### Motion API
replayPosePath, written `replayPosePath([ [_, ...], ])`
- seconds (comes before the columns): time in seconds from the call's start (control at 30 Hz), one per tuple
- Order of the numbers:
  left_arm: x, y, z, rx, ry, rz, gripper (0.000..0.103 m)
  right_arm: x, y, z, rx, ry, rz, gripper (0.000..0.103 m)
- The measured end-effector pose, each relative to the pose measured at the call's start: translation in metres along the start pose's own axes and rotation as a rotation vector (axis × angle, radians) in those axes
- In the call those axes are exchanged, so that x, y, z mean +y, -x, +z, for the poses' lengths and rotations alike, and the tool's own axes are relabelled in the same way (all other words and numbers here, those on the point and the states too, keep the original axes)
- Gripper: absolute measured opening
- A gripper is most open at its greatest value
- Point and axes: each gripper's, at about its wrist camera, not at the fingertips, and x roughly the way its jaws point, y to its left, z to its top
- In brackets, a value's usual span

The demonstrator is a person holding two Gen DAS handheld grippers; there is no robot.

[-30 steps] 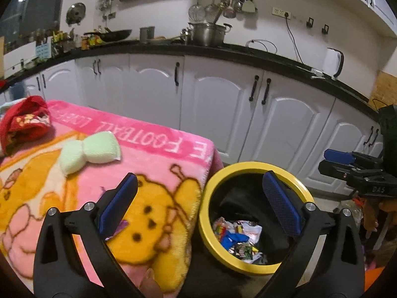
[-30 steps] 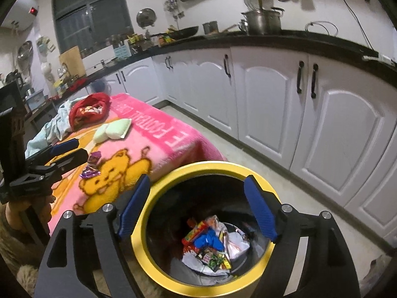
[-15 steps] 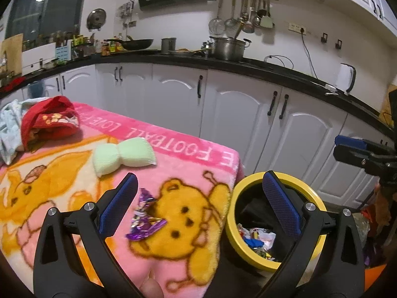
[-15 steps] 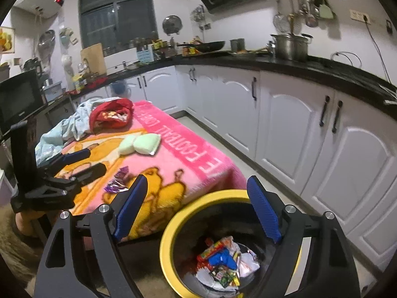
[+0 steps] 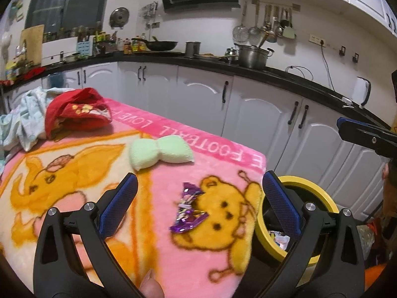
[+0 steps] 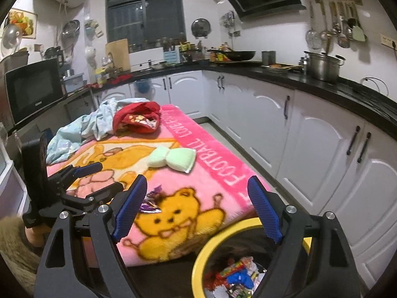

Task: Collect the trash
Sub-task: 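Move both tools back over the blanket toward the purple wrapper and green sponge, then grasp the purple wrapper with the left gripper while the right gripper grasps the green sponge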

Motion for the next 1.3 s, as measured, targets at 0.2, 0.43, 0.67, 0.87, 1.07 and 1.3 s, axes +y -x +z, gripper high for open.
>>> replayPosePath([
  [0.2,0.021,-0.002,-0.007,0.025,0.027,0.027,0.092,0.014,-0.026,0.007,0.026,0.028,0.023,0.081],
  [0.43,0.037,-0.016,-0.016,0.083,0.06,0.026,0.092,0.017,-0.074,0.017,0.088,0.023,0.05,0.081],
  [0.67,0.038,-0.033,-0.024,0.13,0.074,-0.027,0.078,0.023,-0.133,0.024,0.154,0.038,0.047,0.081],
  [0.87,0.04,-0.053,-0.031,0.186,0.097,-0.084,0.065,0.024,-0.181,0.03,0.203,0.043,0.054,0.08],
  [1.07,0.042,-0.073,-0.034,0.236,0.126,-0.134,0.059,0.019,-0.236,0.032,0.265,0.01,0.064,0.08],
  [1.3,0.038,-0.092,-0.039,0.296,0.124,-0.167,0.049,0.012,-0.29,0.035,0.332,-0.048,0.083,0.08],
])
